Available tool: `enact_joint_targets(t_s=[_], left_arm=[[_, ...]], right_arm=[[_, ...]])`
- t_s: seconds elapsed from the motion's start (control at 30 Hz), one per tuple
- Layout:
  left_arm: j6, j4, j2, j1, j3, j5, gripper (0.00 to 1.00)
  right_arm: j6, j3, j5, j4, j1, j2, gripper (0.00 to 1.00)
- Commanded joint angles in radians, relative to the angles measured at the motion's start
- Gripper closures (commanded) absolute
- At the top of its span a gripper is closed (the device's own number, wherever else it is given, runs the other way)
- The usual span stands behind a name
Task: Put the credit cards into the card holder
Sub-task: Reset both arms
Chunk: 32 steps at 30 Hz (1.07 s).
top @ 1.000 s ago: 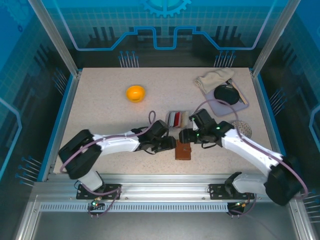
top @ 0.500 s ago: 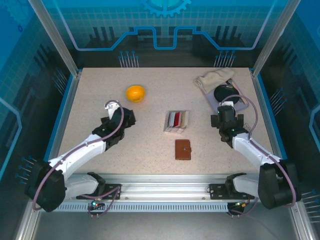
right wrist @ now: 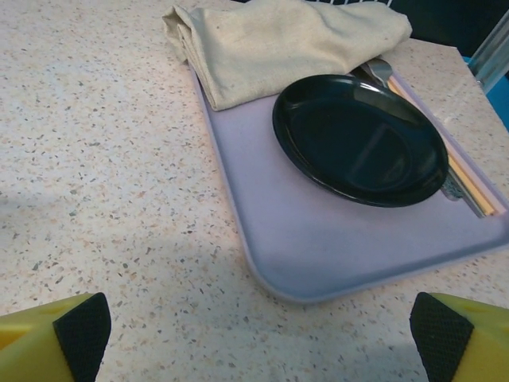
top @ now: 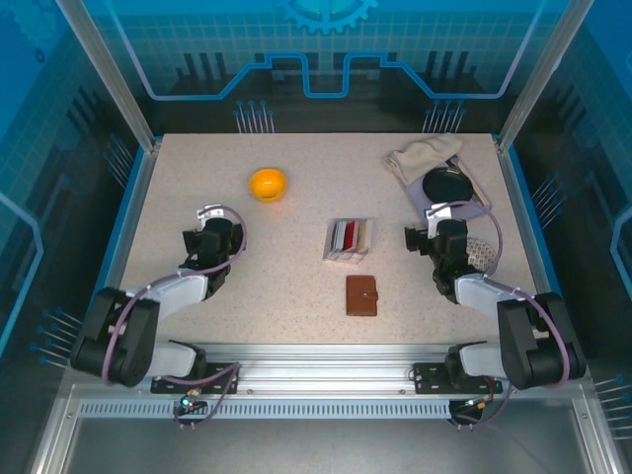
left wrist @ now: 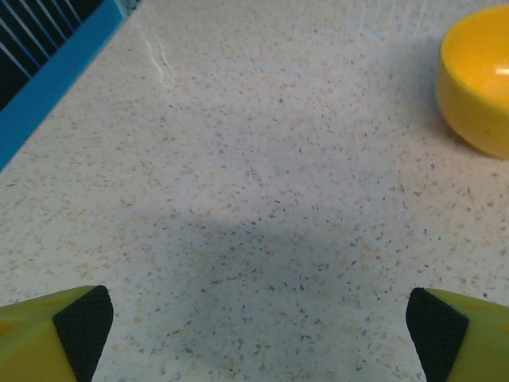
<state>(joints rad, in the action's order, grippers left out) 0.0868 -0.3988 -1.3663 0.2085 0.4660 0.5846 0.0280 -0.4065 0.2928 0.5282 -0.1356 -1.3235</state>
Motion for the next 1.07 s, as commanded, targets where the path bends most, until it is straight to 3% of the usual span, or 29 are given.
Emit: enact_joint_targets(t_s=[0.0, 0.13, 0.17, 0.23, 0.27, 0.37, 0.43, 1.03], left_arm=[[-0.112, -0.247, -0.03, -0.018, -0.025, -0.086, 0.01], [-0.084, -0.377, -0.114, -0.11, -0.049, -0.225, 0.02], [-0.064, -0.326, -0.102, -0.134, -0.036, -0.275, 0.02], [-0.062, -0.447, -0.143, -0.156, -0.081, -0.333, 0.02], [-0.07, -0.533, -0.165, -0.158, -0.111, -0.328, 0.02], [-0.033, -0.456, -0.149, -0.181, -0.09, -0.323, 0.01], [-0.028, -0.443, -0.15, -0.179, -0.078, -0.309, 0.01], [-0.034, -0.426, -0.148, -0.176, -0.072, -0.318, 0.01]], right_arm=[[-0.007, 0.01, -0.078, 0.141, 0.026, -0.012, 0.01], [-0.01, 0.035, -0.118, 0.252, 0.031, -0.083, 0.01], [-0.005, 0.04, -0.127, 0.281, 0.029, -0.1, 0.02], [0.004, 0.051, -0.135, 0.324, 0.026, -0.134, 0.01], [0.011, 0.057, -0.138, 0.353, 0.022, -0.156, 0.01], [0.012, 0.038, -0.131, 0.343, 0.017, -0.173, 0.01], [-0.027, 0.007, -0.053, 0.29, 0.022, -0.181, 0.01], [-0.042, -0.005, -0.086, 0.266, 0.045, -0.18, 0.0]])
